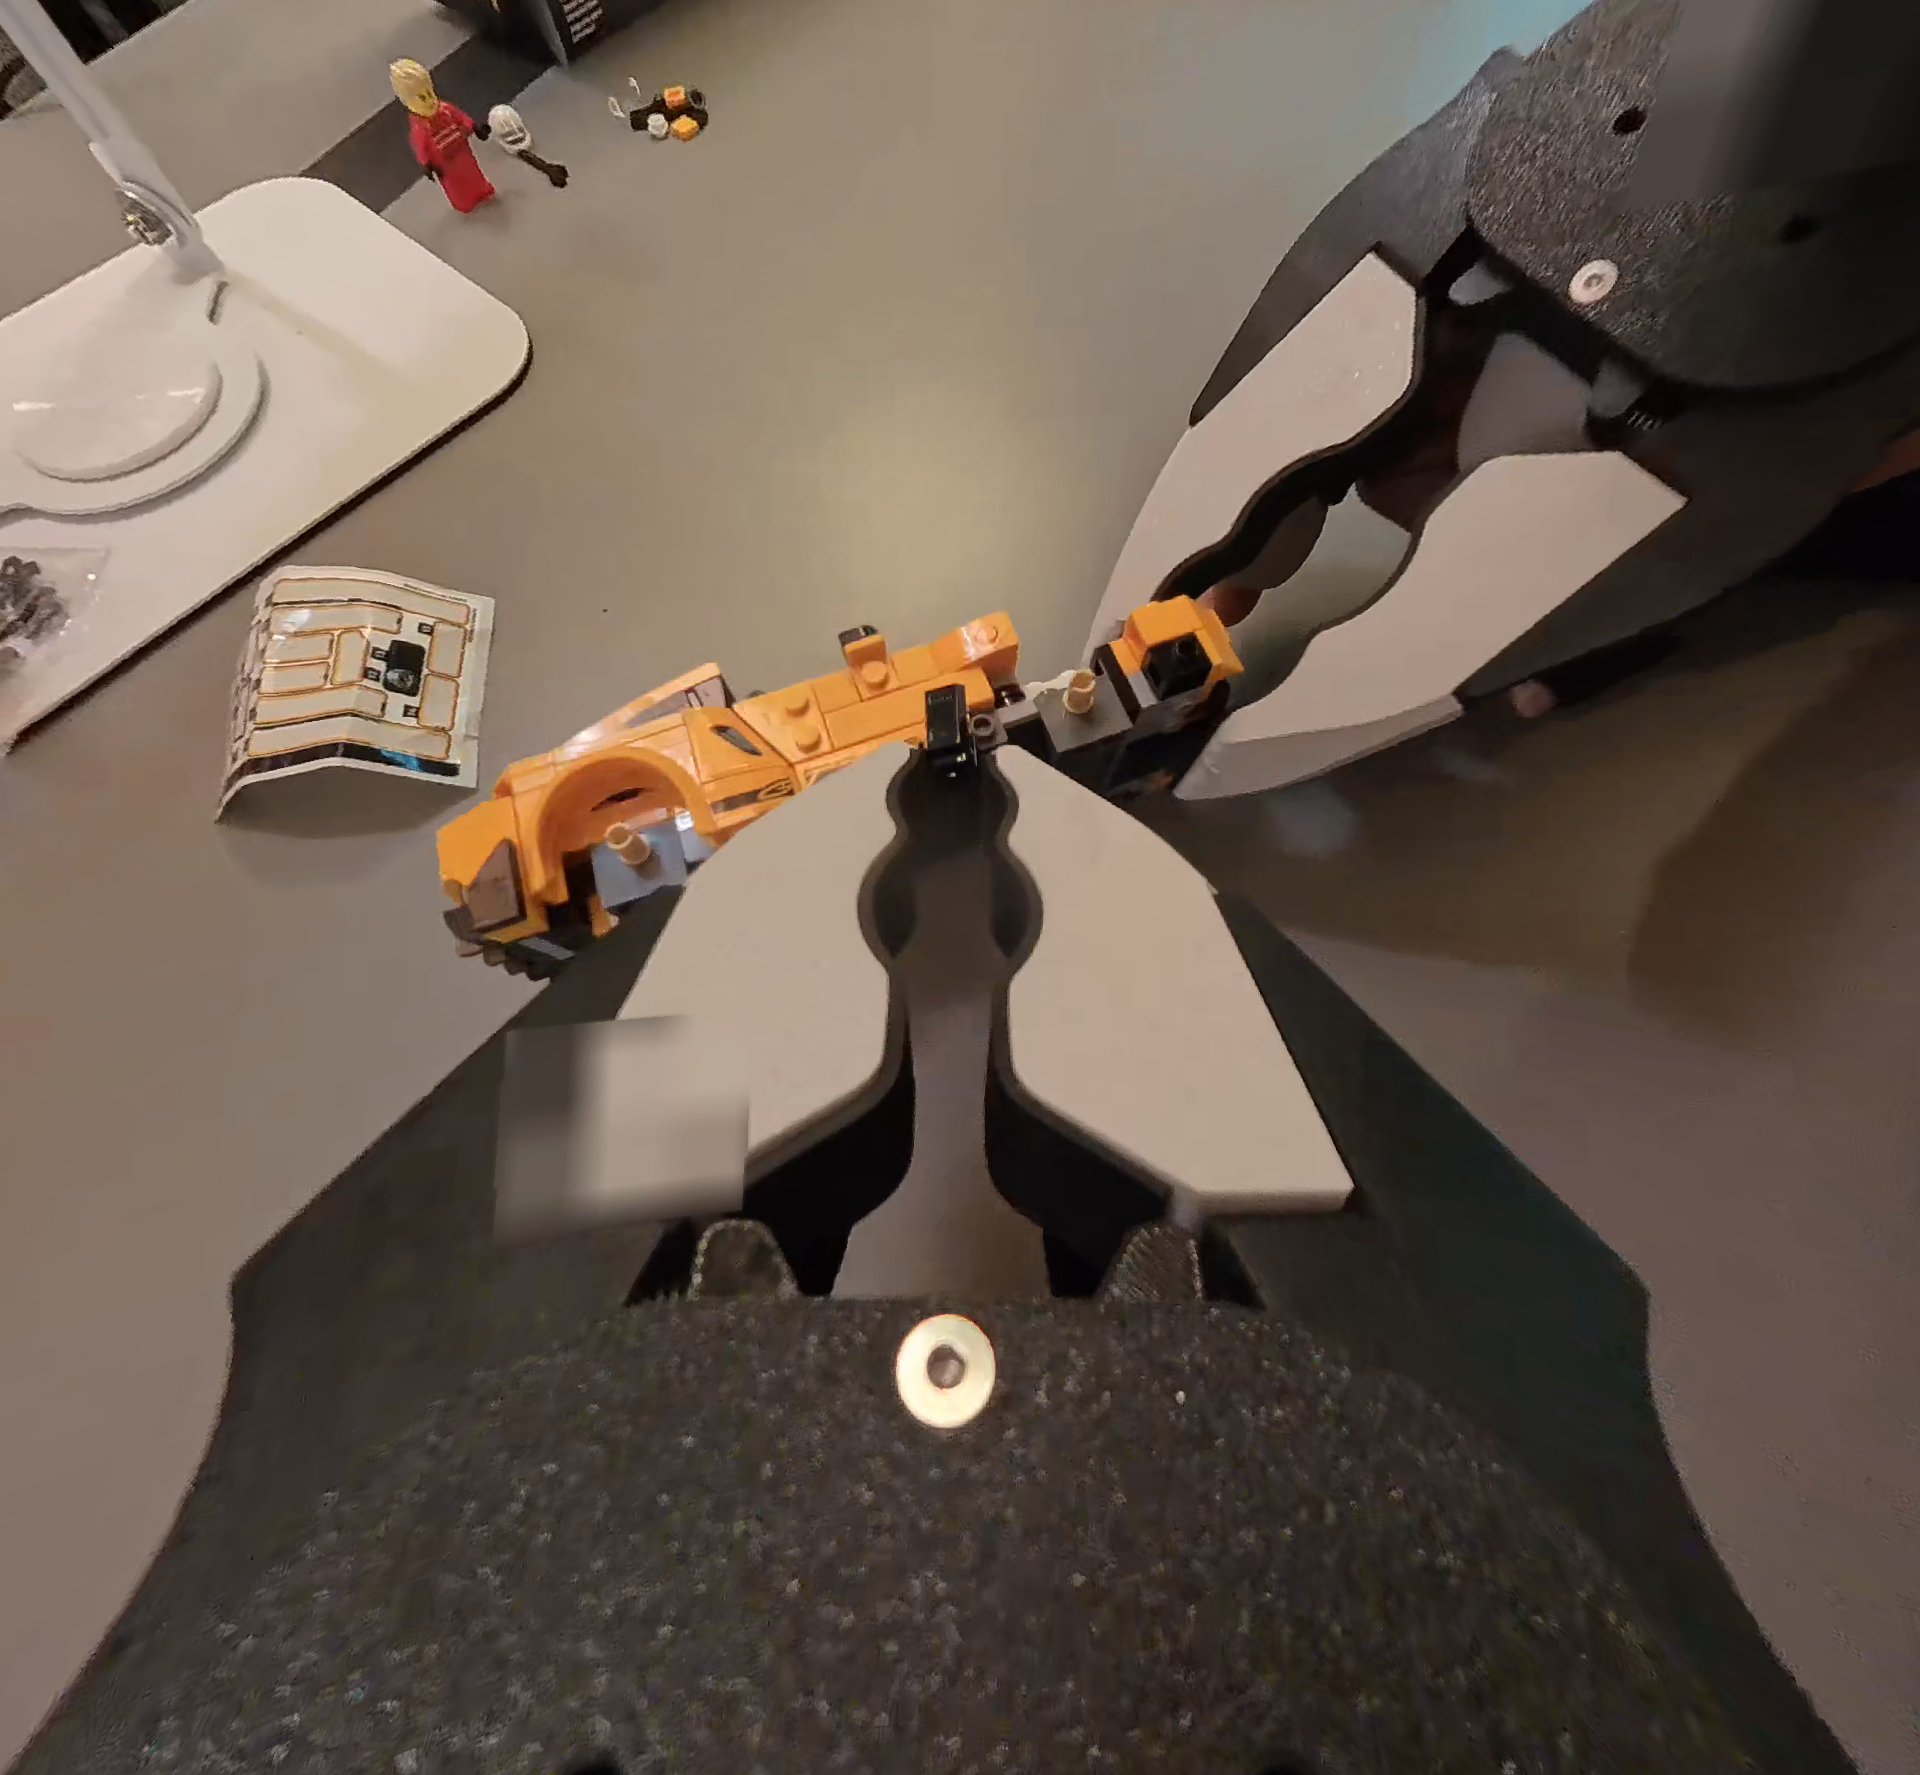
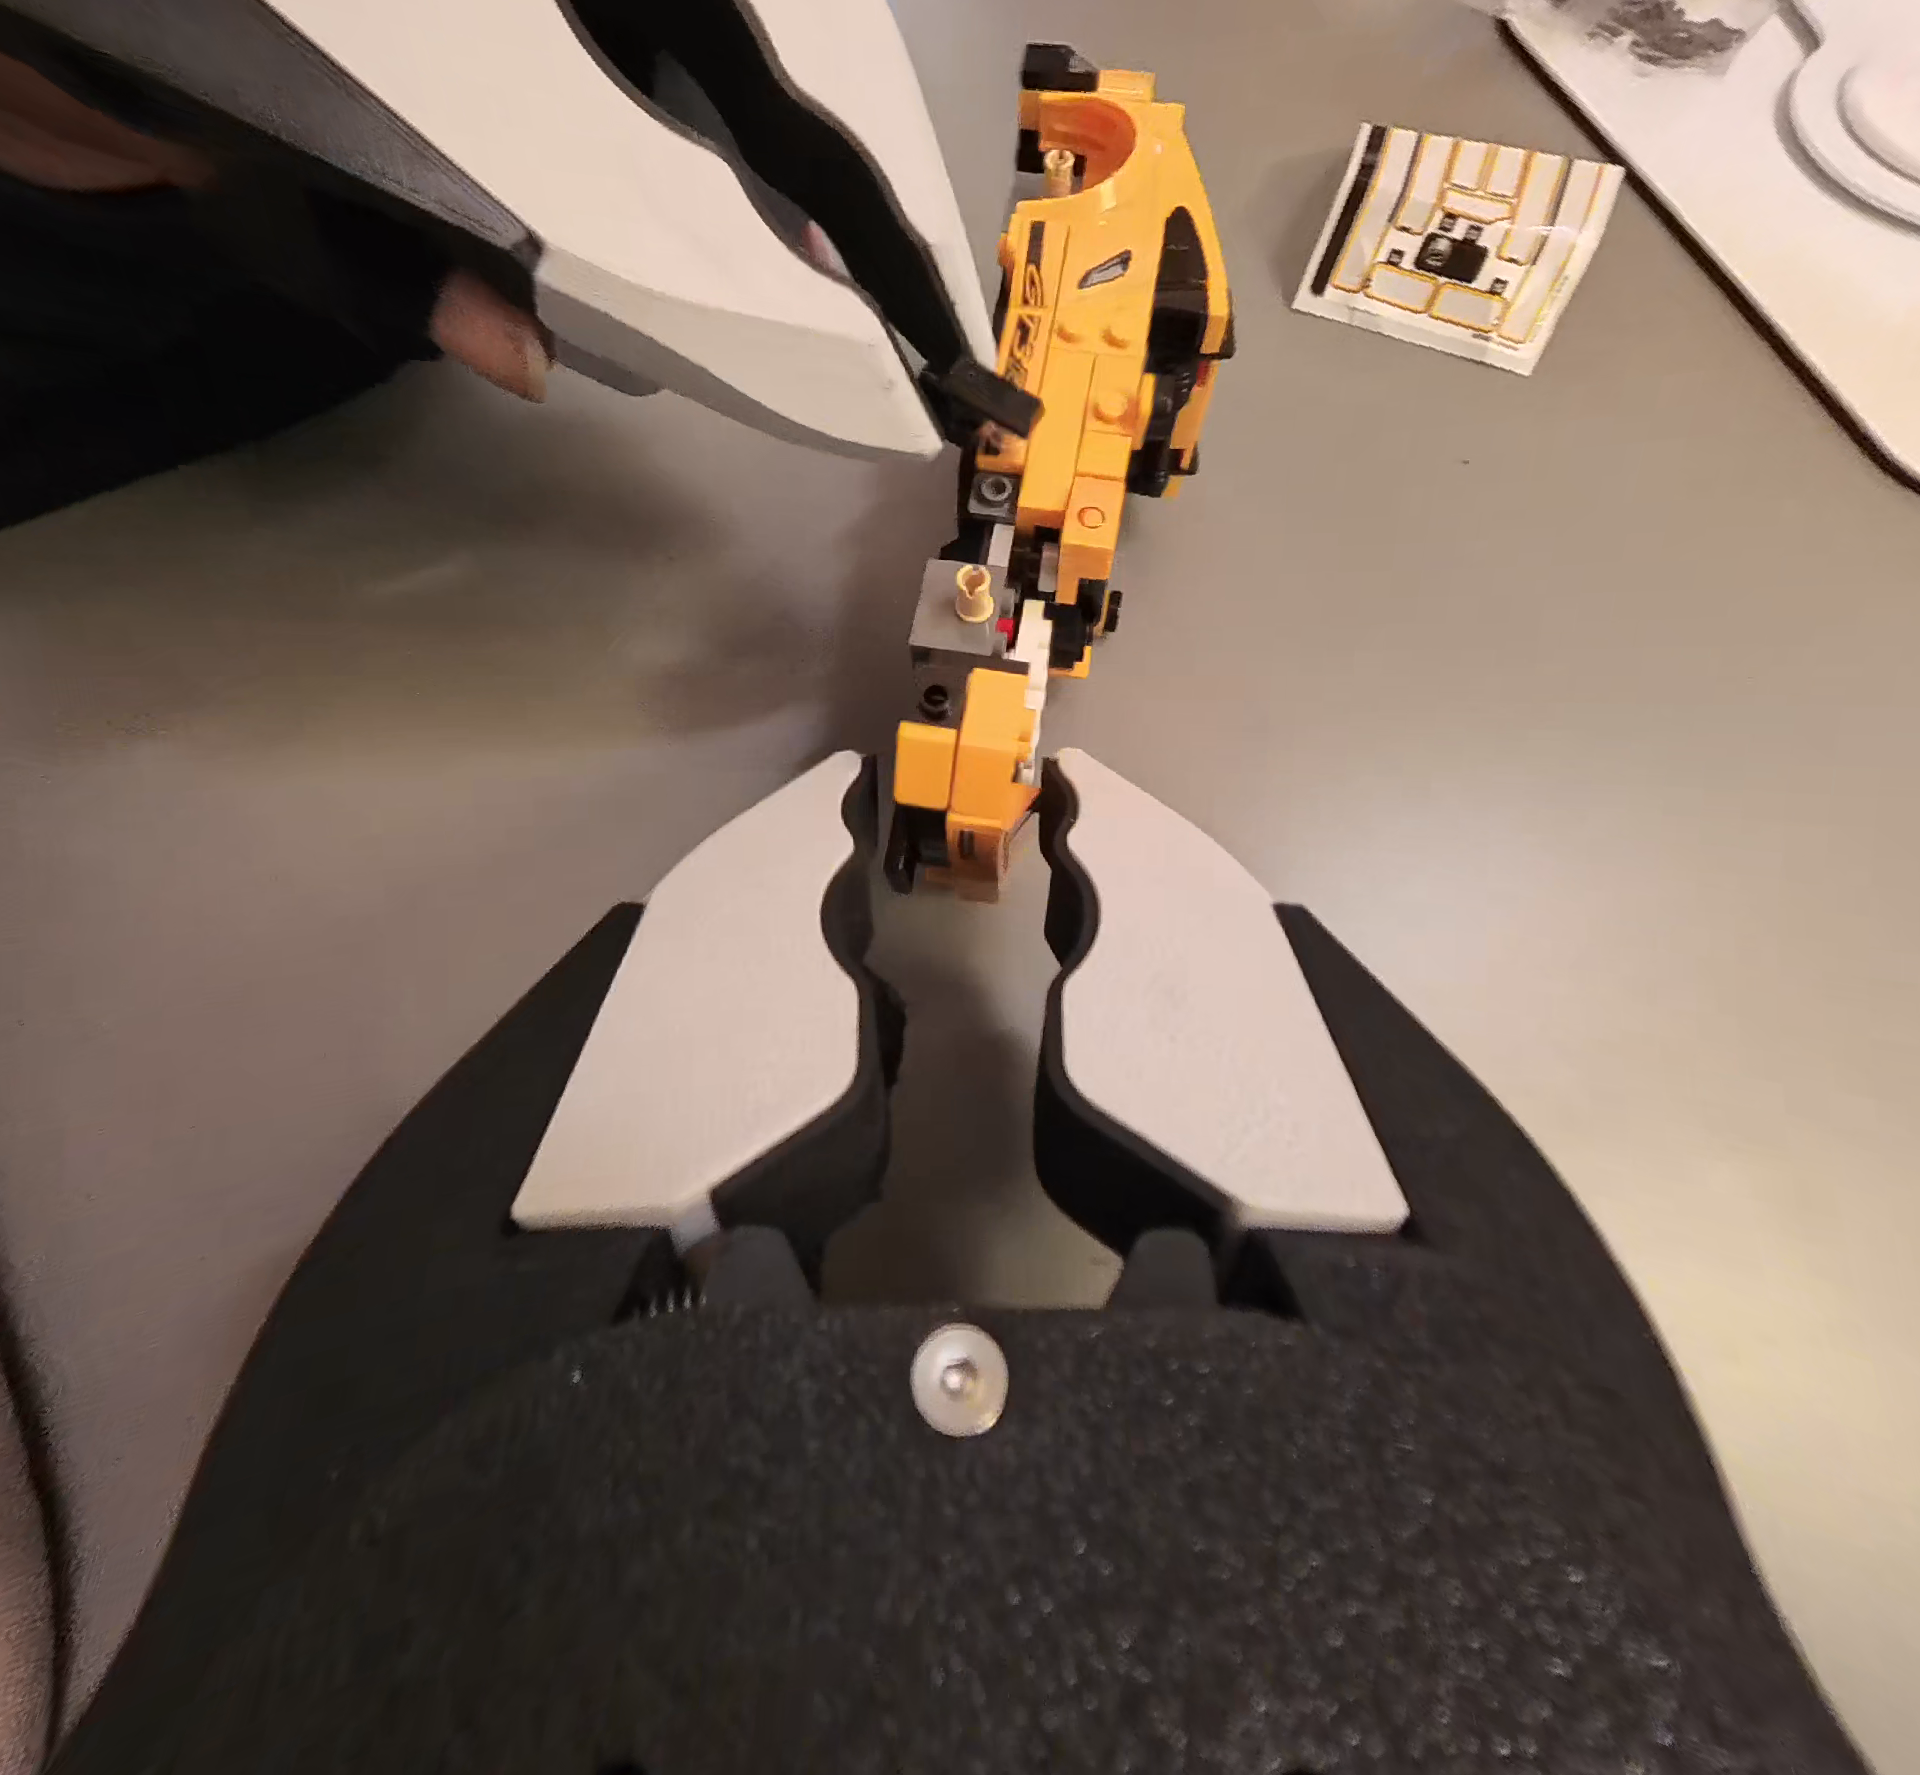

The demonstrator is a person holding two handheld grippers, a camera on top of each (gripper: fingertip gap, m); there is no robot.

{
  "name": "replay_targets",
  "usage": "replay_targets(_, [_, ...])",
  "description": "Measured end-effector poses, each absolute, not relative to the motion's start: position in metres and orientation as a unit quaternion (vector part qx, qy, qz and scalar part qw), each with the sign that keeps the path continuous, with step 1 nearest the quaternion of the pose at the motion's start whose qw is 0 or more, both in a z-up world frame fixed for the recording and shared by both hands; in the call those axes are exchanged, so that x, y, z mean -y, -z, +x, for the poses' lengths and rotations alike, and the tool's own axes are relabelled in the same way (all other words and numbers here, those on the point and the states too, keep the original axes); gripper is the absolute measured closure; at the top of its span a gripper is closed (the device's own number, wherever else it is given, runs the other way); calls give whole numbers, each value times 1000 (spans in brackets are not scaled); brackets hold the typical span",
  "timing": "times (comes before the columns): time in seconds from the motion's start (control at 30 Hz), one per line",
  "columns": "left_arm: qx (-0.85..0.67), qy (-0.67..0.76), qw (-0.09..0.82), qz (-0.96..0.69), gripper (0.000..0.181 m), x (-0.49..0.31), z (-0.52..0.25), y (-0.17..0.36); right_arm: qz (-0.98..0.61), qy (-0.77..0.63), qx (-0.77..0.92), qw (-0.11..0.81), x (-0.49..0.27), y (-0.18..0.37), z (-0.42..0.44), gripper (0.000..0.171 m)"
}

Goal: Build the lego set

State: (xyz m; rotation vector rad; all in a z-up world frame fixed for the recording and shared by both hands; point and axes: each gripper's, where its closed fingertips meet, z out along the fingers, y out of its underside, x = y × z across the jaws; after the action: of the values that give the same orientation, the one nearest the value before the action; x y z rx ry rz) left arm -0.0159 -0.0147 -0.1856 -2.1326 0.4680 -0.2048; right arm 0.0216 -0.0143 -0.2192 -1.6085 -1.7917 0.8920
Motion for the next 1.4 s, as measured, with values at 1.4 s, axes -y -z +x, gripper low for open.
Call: replay_targets(1.4, [-215, 69, 420, -879, 173, 35, -11, 195, -412, -353, 780, 313, 10, 172, -7, 157])
